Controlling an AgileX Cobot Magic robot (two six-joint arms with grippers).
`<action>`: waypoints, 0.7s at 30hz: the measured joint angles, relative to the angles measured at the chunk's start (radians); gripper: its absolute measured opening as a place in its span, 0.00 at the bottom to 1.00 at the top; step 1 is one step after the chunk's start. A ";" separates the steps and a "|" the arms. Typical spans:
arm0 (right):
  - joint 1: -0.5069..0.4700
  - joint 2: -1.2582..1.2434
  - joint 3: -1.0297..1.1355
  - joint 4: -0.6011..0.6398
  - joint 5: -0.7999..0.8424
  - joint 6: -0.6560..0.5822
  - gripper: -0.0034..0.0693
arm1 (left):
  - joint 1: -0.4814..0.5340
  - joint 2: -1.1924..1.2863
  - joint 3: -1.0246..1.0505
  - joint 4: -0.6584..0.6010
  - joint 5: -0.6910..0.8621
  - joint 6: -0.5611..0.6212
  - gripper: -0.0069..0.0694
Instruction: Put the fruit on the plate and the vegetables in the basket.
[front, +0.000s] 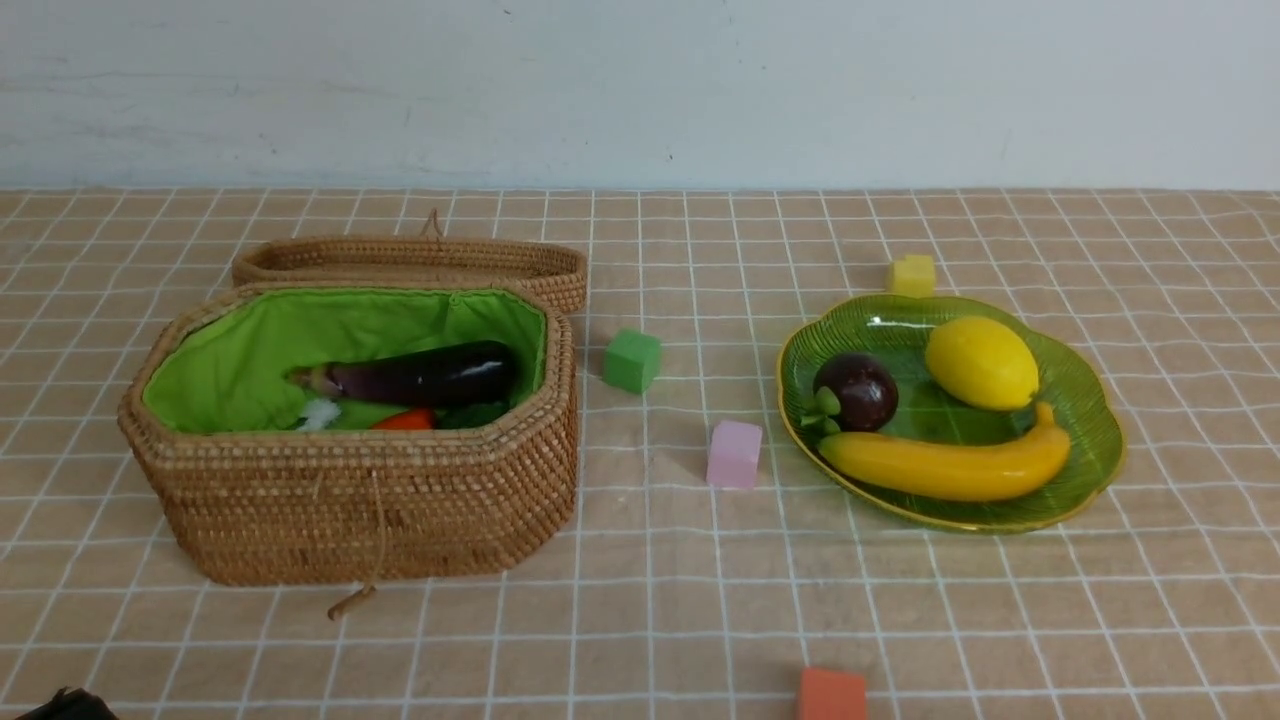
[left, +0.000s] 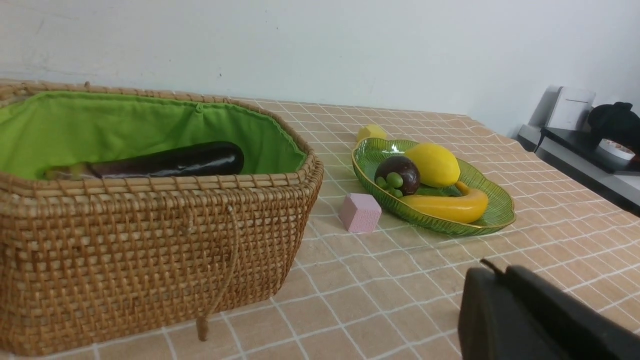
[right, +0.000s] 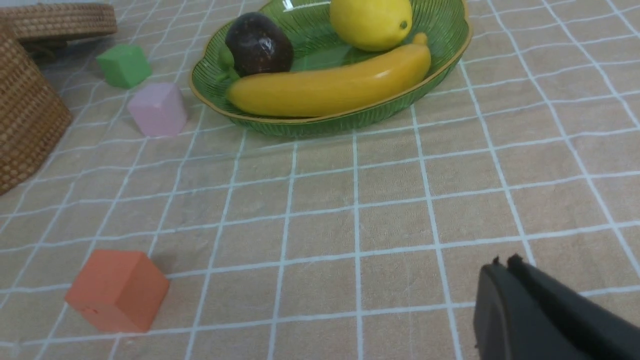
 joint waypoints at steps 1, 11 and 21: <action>0.000 0.000 0.000 0.000 0.000 0.000 0.04 | 0.000 0.000 0.000 0.000 0.000 0.000 0.12; 0.000 0.000 0.000 0.004 0.001 0.000 0.04 | 0.000 0.000 0.001 0.001 0.001 0.000 0.12; 0.000 0.000 0.000 0.004 0.001 0.000 0.05 | 0.245 0.000 0.072 -0.238 -0.275 0.248 0.12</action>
